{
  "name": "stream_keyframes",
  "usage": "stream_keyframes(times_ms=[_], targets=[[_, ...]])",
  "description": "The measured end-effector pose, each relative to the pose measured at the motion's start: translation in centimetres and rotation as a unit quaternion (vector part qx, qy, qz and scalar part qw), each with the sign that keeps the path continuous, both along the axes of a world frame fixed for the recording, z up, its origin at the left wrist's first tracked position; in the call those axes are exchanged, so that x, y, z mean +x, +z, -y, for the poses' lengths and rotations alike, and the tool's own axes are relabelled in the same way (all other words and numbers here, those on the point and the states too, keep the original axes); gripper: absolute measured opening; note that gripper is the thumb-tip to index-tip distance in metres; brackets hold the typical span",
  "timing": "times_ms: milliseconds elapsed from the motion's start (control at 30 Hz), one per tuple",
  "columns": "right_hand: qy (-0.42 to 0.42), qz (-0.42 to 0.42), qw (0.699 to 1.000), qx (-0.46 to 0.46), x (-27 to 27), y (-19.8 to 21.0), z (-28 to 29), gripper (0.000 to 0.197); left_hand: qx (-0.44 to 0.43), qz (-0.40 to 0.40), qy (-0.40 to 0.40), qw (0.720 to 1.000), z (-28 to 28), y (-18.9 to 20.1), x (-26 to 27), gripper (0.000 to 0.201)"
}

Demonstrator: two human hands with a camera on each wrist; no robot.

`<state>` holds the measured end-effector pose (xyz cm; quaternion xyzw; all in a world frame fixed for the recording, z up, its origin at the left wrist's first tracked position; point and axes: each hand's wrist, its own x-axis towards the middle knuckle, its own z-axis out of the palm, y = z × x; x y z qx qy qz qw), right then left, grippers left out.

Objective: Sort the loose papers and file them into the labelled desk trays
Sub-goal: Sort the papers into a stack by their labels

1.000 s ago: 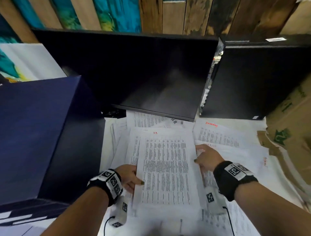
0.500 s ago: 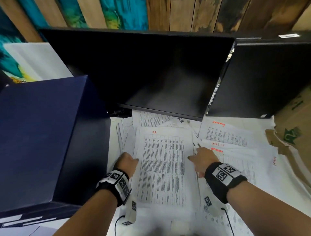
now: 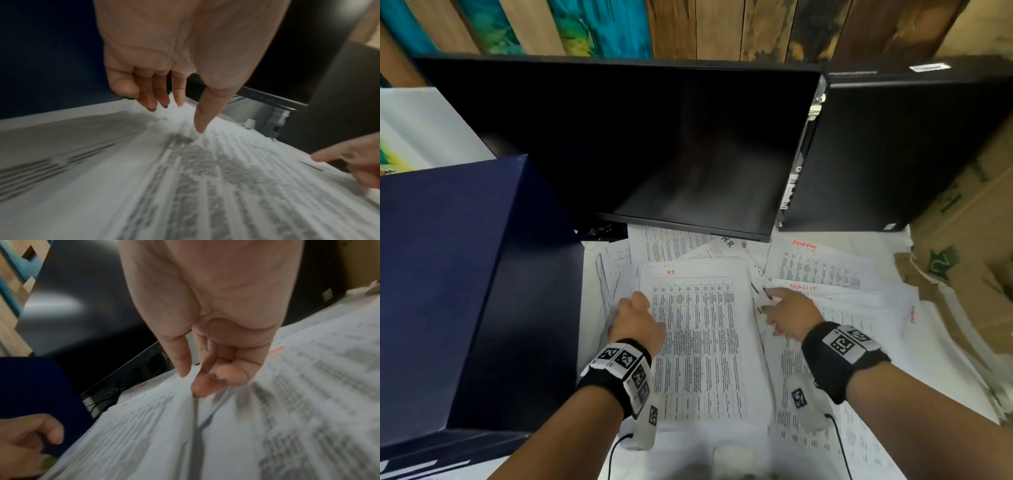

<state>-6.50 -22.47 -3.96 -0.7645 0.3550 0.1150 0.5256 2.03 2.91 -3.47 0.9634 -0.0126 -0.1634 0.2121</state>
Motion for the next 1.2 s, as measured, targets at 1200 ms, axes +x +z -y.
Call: stream_keyframes(times_ms=[1200], targets=[[-0.099,-0.023,0.970,-0.220,-1.3,-0.6,19.2,0.029,-0.035,-0.145,-0.347,0.926,15.0,-0.9,-1.5,0.017]])
